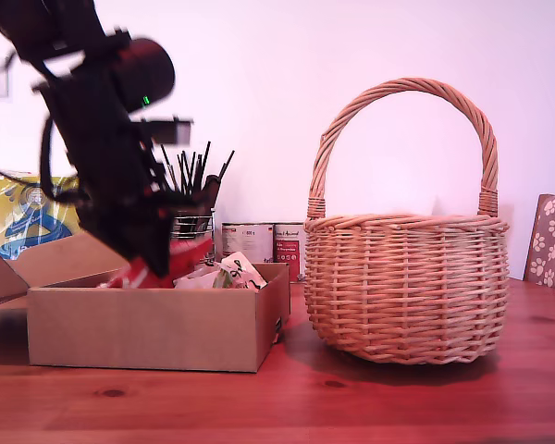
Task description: Move the bags of Easter eggs from the cardboard box on the left into the woven basket on the right side.
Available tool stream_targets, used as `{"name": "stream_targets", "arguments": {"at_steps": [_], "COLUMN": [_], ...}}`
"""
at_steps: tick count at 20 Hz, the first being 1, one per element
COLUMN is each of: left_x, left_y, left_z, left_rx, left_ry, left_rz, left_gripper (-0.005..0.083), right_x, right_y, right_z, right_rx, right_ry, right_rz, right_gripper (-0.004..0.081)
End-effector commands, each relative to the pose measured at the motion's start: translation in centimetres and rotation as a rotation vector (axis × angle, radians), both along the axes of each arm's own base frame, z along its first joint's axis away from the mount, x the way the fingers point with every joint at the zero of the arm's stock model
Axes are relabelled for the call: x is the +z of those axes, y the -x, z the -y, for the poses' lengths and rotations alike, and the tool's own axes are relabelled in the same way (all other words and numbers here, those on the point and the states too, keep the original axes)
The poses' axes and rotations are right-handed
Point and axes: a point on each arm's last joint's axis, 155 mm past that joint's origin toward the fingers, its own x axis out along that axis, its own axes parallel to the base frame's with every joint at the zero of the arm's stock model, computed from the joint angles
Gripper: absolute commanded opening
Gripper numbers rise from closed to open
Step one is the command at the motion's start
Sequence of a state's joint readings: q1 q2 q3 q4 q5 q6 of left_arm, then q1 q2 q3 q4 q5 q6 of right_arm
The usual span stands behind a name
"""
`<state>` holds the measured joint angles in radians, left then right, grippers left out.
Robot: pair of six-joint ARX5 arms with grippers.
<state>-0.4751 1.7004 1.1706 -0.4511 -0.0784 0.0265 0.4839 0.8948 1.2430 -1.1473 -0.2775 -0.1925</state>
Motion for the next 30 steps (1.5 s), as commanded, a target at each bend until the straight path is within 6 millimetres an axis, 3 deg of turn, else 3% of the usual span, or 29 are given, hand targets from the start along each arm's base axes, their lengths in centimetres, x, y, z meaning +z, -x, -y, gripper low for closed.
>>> {"name": "stream_targets", "arguments": {"at_steps": [1, 5, 7, 9, 10, 11, 13, 15, 21, 26, 30], "left_x": [3.8, 9.4, 11.7, 12.4, 12.2, 11.6, 9.9, 8.1, 3.0, -2.9, -5.0], "left_y": [0.6, 2.8, 3.2, 3.4, 3.5, 3.5, 3.4, 3.1, 2.2, 2.1, 1.9], "left_z": [0.2, 1.5, 1.5, 1.1, 0.8, 0.3, 0.2, 0.4, 2.4, 0.9, -1.2], "left_rx": [-0.022, -0.18, -0.19, -0.162, -0.139, -0.118, -0.081, -0.018, 0.017, 0.086, 0.147], "left_ry": [0.049, 0.126, 0.15, 0.173, 0.183, 0.175, 0.172, 0.203, 0.187, 0.052, -0.059], "left_rz": [0.066, 0.156, 0.214, 0.217, 0.198, 0.176, 0.12, 0.052, -0.043, -0.139, -0.153], "left_gripper": [0.0107, 0.0107, 0.0041, 0.001, 0.0065, 0.0237, 0.0785, 0.0729, 0.0732, 0.0732, 0.0731], "right_x": [-0.5, 0.2, 0.9, 1.2, 1.3, 1.3, 1.4, 1.4, 1.4, 1.4, 1.4], "right_y": [0.2, 0.1, 0.1, 0.3, 0.4, 0.4, 0.5, 0.5, 0.5, 0.5, 0.5], "right_z": [0.1, 0.1, 0.1, 0.2, 0.2, 0.2, 0.3, 0.3, 0.3, 0.3, 0.3], "right_rx": [0.011, 0.013, 0.014, 0.014, 0.014, 0.014, 0.014, 0.014, 0.014, 0.014, 0.014], "right_ry": [0.014, -0.002, -0.018, -0.024, -0.025, -0.026, -0.027, -0.029, -0.029, -0.028, -0.028], "right_rz": [-0.003, 0.033, 0.065, 0.077, 0.079, 0.08, 0.083, 0.086, 0.086, 0.085, 0.085], "right_gripper": [-0.0013, -0.0013, -0.0013, -0.0013, -0.0012, -0.0013, -0.0013, -0.0013, -0.0012, -0.0013, -0.0013]}}
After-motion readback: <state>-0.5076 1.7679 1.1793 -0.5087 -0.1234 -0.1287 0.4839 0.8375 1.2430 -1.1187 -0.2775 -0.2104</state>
